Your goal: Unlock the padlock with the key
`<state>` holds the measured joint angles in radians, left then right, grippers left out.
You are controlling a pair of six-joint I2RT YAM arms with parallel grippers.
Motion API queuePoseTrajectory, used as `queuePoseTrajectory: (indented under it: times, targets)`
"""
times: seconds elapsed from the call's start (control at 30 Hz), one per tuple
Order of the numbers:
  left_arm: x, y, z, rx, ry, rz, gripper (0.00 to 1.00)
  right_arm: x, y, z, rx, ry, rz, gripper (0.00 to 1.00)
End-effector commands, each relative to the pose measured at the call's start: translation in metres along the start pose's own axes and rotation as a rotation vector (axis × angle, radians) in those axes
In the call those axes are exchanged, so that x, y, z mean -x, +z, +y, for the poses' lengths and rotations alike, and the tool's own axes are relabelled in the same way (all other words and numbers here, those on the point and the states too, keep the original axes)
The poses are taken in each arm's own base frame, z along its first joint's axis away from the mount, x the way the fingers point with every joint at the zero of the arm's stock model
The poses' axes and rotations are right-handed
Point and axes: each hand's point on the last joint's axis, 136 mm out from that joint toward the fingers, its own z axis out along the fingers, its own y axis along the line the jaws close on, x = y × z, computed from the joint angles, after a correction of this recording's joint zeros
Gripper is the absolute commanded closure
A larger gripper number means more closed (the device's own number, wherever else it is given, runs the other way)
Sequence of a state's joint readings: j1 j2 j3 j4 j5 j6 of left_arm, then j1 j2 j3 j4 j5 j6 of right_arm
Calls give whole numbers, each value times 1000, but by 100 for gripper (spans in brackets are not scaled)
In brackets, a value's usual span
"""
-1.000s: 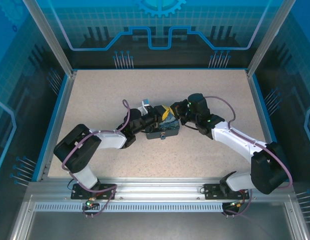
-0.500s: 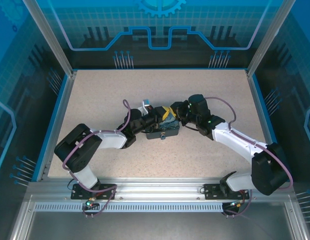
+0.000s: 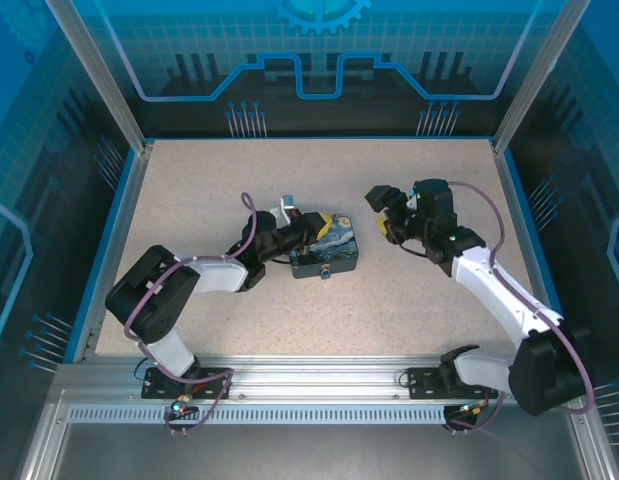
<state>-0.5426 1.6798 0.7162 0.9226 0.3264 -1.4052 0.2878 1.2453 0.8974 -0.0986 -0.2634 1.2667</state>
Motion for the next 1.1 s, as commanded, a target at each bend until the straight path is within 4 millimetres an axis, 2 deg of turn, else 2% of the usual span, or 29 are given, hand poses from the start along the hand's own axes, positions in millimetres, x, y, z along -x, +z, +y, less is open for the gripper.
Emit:
queuePoseTrajectory:
  times: [0.0,0.2,0.4,0.53,1.07]
  targets:
    - [-6,-5,-29,-24,160,144,100,-6,6,22,126,-183,155,29]
    - [2,-21,-40,43,280,240,100,-4,7,60,287,-394,213,35]
    - [3,-24,-55,34,298,317,100,-11,18,75,393,-428,295,43]
    - [7,-21,-55,17,274,327,100,-18,28,80,453,-409,347,46]
    - [21,-5,-58,-81,177,287,100,-37,54,63,458,-328,439,56]
